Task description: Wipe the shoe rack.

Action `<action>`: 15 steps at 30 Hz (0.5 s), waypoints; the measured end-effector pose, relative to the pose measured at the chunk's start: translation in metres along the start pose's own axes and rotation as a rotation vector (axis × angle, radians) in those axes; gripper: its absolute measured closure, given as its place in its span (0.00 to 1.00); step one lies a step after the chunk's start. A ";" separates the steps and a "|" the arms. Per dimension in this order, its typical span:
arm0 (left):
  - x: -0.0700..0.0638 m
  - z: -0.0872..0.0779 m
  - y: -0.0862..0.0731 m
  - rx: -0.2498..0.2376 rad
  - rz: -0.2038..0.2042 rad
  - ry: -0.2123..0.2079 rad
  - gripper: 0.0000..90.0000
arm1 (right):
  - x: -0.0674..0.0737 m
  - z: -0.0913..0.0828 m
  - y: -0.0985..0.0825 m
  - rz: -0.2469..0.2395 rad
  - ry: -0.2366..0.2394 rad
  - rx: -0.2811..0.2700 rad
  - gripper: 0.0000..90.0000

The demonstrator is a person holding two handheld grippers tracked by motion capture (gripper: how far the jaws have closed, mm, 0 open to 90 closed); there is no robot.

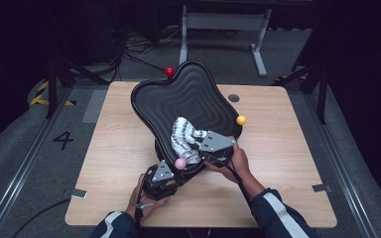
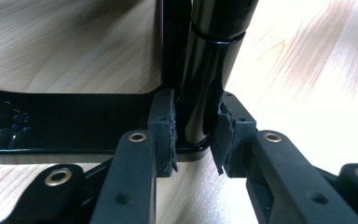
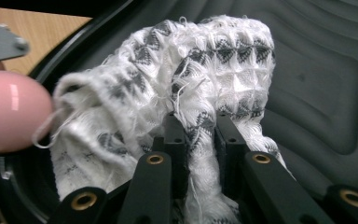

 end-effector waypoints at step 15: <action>0.000 0.000 0.000 0.001 0.001 -0.002 0.79 | -0.070 -0.009 -0.019 0.096 -0.169 0.055 0.88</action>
Point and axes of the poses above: each handheld gripper's, and its own axes: z roughly forward along the jaws, y roughly out of its top, x roughly to its left, the point moved 7 cm from there along z, roughly forward along the jaws, and after that the axes turned 10 degrees about z, right-handed, at the moved point
